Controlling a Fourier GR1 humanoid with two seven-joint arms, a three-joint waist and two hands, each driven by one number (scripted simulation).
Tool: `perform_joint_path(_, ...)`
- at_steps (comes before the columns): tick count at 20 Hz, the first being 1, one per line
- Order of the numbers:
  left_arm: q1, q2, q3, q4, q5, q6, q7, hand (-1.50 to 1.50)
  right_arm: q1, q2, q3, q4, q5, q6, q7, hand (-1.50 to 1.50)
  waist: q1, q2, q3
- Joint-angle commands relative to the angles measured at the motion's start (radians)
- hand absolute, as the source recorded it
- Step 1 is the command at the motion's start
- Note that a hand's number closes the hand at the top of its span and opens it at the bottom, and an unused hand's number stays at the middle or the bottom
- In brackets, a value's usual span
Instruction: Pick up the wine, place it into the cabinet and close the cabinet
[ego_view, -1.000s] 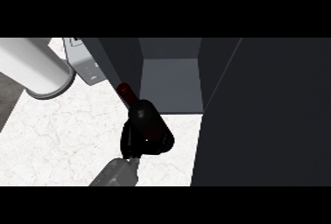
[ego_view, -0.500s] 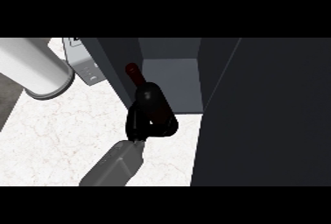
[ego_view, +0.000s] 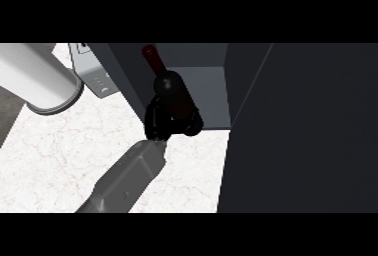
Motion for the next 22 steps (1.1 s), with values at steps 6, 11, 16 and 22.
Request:
perform_joint_path(6, -0.135, 0.000, 0.016, 0.109, 0.050, 0.003, -0.012, 1.50, -0.011, -0.002, 0.001, 0.032, 0.008, 0.007, -0.025, -1.50, -0.007, 0.002, 0.000)
perform_joint_path(11, -0.277, 0.011, 0.134, 0.271, 0.014, -0.047, 0.085, 1.50, 0.100, 0.047, 0.088, -0.018, 0.073, 0.010, -0.076, -1.50, -0.008, 0.003, 0.000)
perform_joint_path(16, -0.368, 0.000, 0.124, 0.333, 0.038, -0.006, 0.121, 1.50, -0.026, 0.026, 0.049, 0.057, 0.049, -0.003, -0.047, -1.50, -0.025, 0.011, 0.000)
perform_joint_path(22, -0.396, 0.000, 0.101, 0.368, 0.048, 0.000, 0.157, 1.50, 0.005, 0.015, 0.026, 0.026, 0.009, 0.012, -0.049, -1.50, -0.040, 0.013, 0.000)
